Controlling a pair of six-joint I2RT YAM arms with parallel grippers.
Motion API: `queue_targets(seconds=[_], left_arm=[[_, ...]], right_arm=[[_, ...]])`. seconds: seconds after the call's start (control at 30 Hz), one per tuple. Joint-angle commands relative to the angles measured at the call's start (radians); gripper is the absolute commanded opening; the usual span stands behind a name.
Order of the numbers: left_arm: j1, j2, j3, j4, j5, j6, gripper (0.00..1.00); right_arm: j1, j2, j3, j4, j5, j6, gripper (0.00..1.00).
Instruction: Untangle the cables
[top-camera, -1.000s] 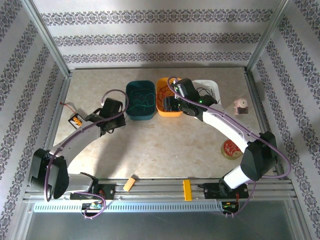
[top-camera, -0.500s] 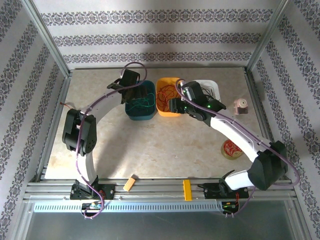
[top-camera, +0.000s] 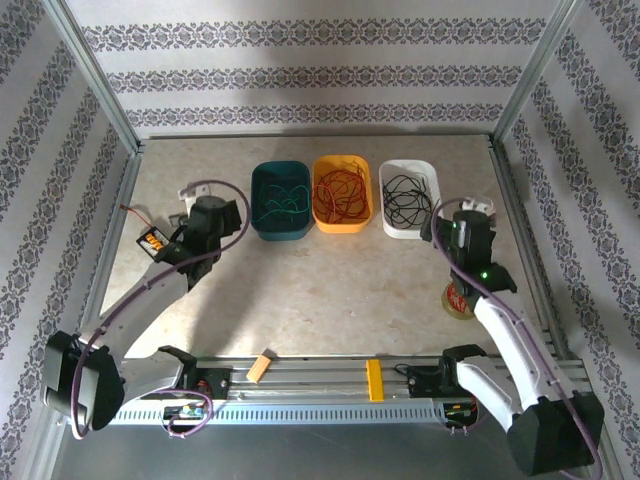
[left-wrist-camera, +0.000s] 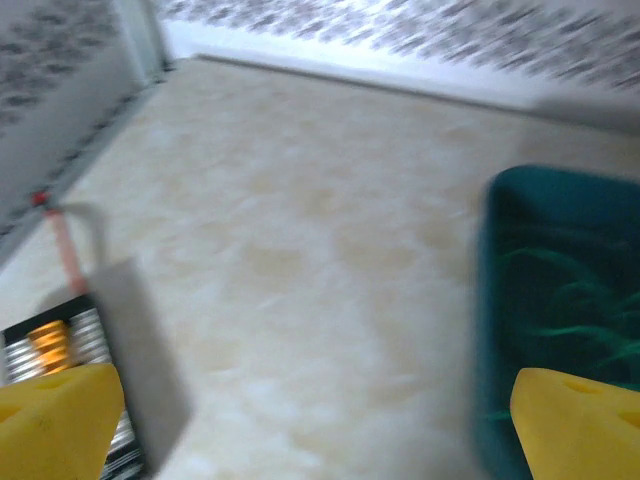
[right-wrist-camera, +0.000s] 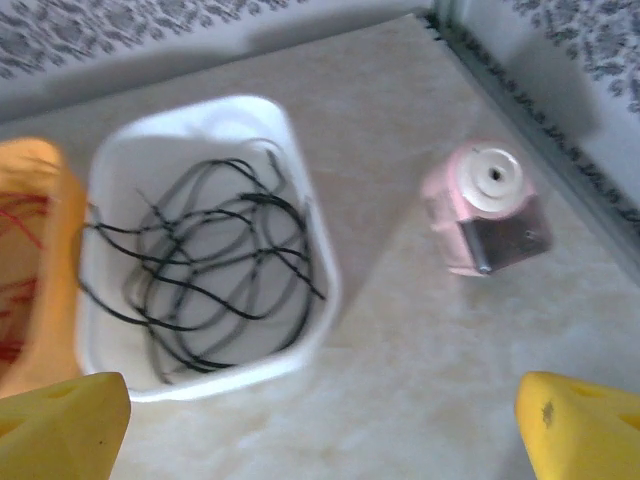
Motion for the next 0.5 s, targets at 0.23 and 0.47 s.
queue_targets(seconds=[0.23,0.47], left_arm=[[0.063,0.221,-0.091,0.252,-0.252,0.178,0.99],[0.115,0.387,-0.147,0.571,-0.108,0.264,0.99]], right_arm=[[-0.054,0.313,-0.244,0.760,-0.038,-0.197,0.99],[-0.083,0.599,-0.189,1.030,-0.233,-0.271,0.98]])
